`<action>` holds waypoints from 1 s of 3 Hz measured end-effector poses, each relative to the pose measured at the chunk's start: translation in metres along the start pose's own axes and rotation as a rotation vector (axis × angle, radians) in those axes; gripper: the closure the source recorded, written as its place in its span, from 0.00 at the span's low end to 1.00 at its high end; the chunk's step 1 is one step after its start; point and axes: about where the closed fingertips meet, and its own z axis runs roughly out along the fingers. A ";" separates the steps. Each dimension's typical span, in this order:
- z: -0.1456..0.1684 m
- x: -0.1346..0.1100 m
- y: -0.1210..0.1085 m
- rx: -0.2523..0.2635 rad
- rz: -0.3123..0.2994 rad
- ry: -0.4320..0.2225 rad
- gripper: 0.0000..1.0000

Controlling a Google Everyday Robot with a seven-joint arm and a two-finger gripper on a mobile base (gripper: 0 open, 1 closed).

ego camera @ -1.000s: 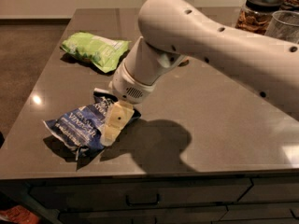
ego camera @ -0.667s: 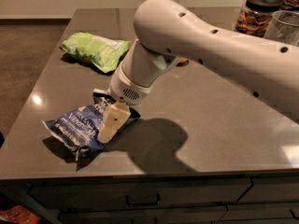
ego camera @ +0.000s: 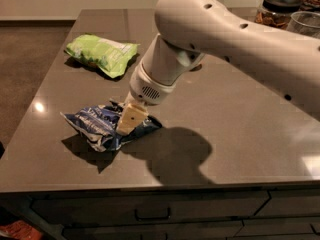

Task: Move blue chip bag near orange

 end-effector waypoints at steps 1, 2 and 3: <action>-0.030 0.021 -0.025 0.089 0.066 0.020 0.87; -0.065 0.050 -0.055 0.191 0.138 0.034 1.00; -0.099 0.079 -0.083 0.291 0.198 0.057 1.00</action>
Offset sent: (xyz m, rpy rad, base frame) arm 0.0775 -0.1517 0.0483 -0.0757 -0.1451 -0.3741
